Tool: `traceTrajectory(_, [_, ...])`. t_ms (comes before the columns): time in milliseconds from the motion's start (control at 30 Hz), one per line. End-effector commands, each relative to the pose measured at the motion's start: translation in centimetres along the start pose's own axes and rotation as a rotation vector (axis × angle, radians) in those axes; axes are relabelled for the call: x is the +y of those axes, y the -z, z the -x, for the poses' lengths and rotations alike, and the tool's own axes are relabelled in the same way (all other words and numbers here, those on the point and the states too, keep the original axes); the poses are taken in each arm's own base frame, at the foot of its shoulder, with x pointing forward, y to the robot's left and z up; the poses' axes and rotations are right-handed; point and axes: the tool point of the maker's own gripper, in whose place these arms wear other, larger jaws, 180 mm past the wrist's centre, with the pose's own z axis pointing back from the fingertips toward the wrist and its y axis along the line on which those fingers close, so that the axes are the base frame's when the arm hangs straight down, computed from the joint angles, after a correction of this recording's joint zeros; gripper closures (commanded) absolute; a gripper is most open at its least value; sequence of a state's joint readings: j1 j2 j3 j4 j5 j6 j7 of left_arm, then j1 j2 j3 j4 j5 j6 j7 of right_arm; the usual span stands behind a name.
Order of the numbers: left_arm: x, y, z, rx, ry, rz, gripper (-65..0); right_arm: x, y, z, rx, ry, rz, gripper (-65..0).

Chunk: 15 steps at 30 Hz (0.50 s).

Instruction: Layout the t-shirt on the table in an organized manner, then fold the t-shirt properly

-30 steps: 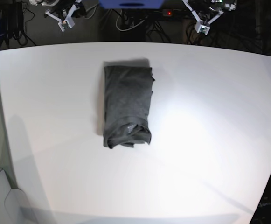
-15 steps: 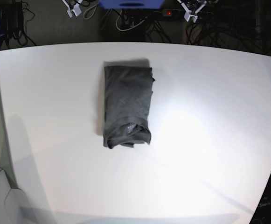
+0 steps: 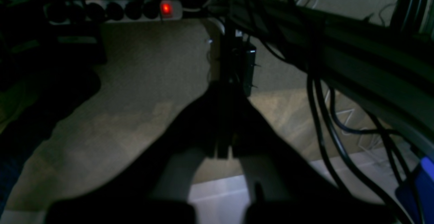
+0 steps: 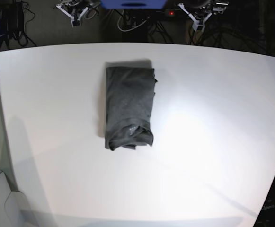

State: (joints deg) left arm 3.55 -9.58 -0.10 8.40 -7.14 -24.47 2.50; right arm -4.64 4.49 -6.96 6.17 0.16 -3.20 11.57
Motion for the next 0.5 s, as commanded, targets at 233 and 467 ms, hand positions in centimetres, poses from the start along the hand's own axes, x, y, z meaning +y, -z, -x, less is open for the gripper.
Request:
traceTrajectory(233, [0.1, 1.0, 0.4, 0.004, -0.022, -0.154, -0.4, -1.8, -0.2, -0.1, -0.013, -0.018, 0.134, 0.0])
traceTrajectory(467, [-0.4, 1.2, 0.5, 0.003, -0.034, -0.152, -0.4, -1.8, -0.2, -0.2, -0.016, -0.018, 0.134, 0.0])
